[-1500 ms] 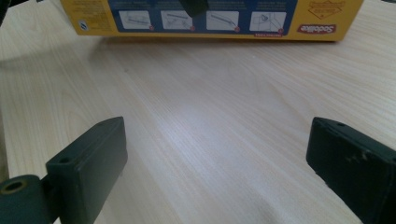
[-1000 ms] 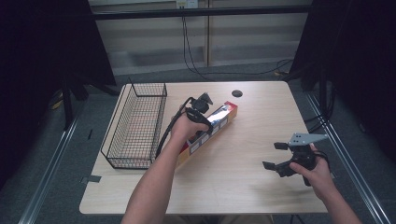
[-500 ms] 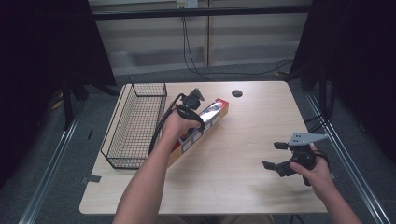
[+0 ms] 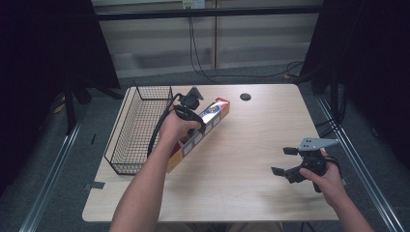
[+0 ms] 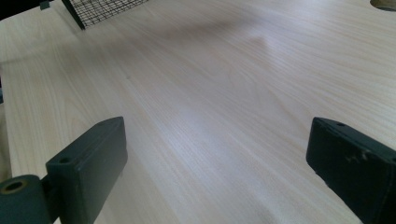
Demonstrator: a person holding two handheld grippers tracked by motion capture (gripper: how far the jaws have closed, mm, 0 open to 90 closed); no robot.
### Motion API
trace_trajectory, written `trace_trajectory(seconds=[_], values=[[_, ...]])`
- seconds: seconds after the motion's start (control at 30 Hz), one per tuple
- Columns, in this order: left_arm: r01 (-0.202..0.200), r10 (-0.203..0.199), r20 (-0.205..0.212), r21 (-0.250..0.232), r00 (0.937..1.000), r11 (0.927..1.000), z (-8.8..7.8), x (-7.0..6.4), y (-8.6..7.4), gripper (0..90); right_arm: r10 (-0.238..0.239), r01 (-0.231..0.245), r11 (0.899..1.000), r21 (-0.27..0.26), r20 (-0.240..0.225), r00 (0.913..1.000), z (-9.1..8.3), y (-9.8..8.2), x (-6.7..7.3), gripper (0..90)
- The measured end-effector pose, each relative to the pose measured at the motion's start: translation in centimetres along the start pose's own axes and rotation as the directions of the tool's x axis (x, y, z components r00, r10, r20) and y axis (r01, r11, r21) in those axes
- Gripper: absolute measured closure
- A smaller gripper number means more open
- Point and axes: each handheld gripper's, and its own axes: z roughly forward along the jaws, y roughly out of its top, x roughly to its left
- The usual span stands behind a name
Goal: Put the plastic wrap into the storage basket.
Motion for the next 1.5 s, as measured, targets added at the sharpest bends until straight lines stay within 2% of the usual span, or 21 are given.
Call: trace_trajectory(seconds=[0.37,0.5,0.6,1.17,1.23,1.33,1.37,1.4,1.5], values=[[0.036,-0.036,-0.003,-0.027,0.9993,0.9990,-1.4,0.7,-0.5,43.1,-0.001,0.001,1.000,0.000,-0.002,1.0000,0.0,0.0,0.0,5.1],[0.047,-0.047,-0.008,-0.024,0.9989,0.9986,-1.8,1.1,-0.8,43.1,-0.003,0.003,1.000,0.002,-0.002,1.0000,0.1,0.0,0.1,5.1],[0.071,-0.071,-0.013,-0.027,0.9974,0.9971,-2.3,1.5,-1.0,43.1,-0.004,0.004,1.000,0.002,-0.002,1.0000,0.1,0.0,0.1,5.1],[0.087,-0.088,-0.034,-0.035,0.9955,0.9956,-3.8,2.4,-1.7,43.1,-0.001,0.001,1.000,-0.003,-0.003,1.0000,0.1,0.1,0.1,5.1],[0.103,-0.104,-0.031,-0.039,0.9941,0.9940,-4.0,2.6,-1.9,43.1,-0.001,0.001,1.000,-0.001,-0.002,1.0000,0.1,0.1,0.1,5.1],[0.104,-0.105,-0.034,-0.029,0.9939,0.9942,-4.3,2.8,-2.1,43.1,0.000,0.000,1.000,-0.002,-0.003,1.0000,0.1,0.2,0.2,5.1],[0.111,-0.113,-0.038,-0.044,0.9929,0.9928,-4.2,2.9,-2.1,43.1,-0.001,0.001,1.000,-0.003,-0.002,1.0000,0.1,0.2,0.2,5.1],[0.106,-0.108,-0.040,-0.040,0.9934,0.9936,-4.4,3.1,-2.2,43.1,-0.001,0.001,1.000,-0.003,-0.003,1.0000,0.1,0.2,0.2,5.1],[0.122,-0.124,-0.046,-0.043,0.9912,0.9916,-4.6,3.4,-2.5,43.1,-0.001,0.001,1.000,-0.002,-0.003,1.0000,0.1,0.1,0.1,5.1]])
